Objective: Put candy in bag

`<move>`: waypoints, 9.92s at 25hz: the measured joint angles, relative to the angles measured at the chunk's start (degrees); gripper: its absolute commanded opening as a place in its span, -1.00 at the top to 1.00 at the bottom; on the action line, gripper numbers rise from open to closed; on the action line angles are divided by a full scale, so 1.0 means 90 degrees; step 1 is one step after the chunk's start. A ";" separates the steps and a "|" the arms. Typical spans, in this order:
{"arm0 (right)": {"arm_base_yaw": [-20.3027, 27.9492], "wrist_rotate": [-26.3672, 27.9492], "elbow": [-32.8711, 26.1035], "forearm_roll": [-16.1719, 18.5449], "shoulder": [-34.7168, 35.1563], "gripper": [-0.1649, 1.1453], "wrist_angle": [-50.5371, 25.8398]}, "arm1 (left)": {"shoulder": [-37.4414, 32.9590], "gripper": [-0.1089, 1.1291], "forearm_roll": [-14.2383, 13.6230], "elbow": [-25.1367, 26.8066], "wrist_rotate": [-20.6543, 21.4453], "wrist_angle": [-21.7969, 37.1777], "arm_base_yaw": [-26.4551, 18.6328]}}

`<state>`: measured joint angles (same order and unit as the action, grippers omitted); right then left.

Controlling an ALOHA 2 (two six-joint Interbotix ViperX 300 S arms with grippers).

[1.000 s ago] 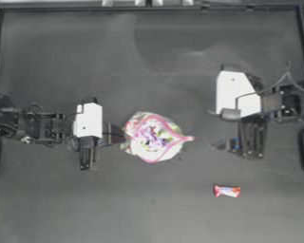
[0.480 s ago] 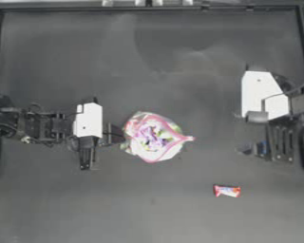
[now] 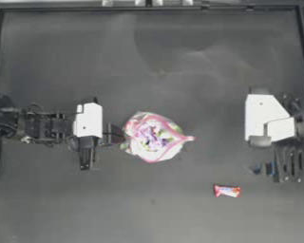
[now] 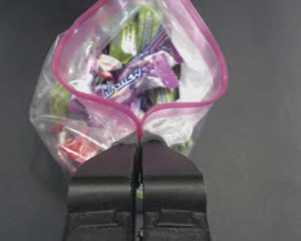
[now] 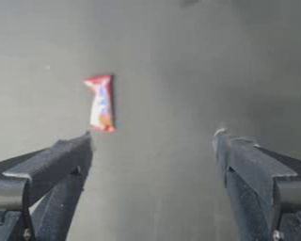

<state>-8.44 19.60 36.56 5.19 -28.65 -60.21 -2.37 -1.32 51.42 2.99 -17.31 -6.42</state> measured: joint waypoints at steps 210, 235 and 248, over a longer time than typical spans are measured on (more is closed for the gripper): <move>0.1182 0.1240 0.0703 0.2441 0.0723 -0.73 0.5166 | -0.1064 -0.82 0.0029 0.0137 0.0479 0.0537 -0.0264; 0.1709 0.1230 0.1729 0.2617 -0.0527 -0.73 0.6123 | -0.4541 -0.80 0.0059 0.0752 0.0449 0.1758 -0.0342; 0.2031 0.1221 0.2061 0.2686 -0.1182 -0.73 0.6377 | -0.5977 -0.80 0.0234 0.1328 0.0449 0.1826 -0.0332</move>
<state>9.84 30.59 55.11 29.36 -39.29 -2.81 -56.16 0.79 63.37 7.03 -0.88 -9.40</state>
